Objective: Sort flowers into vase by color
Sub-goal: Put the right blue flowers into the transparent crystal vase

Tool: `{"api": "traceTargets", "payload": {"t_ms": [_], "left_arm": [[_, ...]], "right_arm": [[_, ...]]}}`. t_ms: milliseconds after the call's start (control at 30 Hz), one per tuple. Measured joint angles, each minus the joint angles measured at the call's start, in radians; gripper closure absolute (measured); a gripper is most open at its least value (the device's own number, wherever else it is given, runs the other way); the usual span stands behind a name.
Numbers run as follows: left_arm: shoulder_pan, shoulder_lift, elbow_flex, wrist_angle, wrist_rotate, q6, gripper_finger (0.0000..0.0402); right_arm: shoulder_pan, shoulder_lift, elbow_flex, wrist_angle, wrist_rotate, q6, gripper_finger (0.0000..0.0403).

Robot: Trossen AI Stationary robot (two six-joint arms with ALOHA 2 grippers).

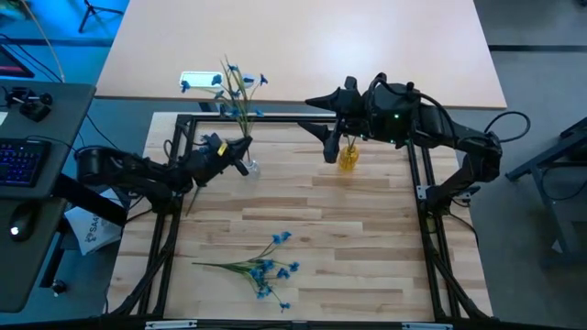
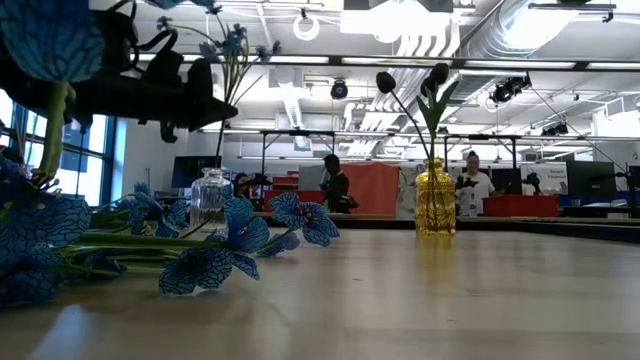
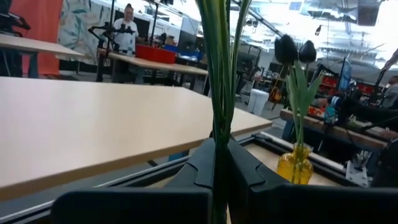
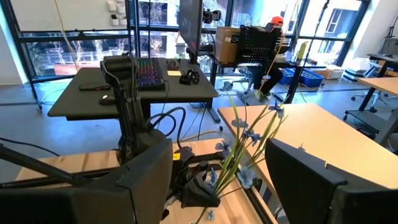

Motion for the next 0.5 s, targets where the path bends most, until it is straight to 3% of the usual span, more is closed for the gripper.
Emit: {"api": "traceTargets", "payload": {"t_ms": [500], "left_arm": [[0.0, 0.106, 0.0, -0.014, -0.001, -0.054, 0.0401]], "right_arm": [[0.0, 0.0, 0.0, -0.003, 0.0, -0.019, 0.0151]]}}
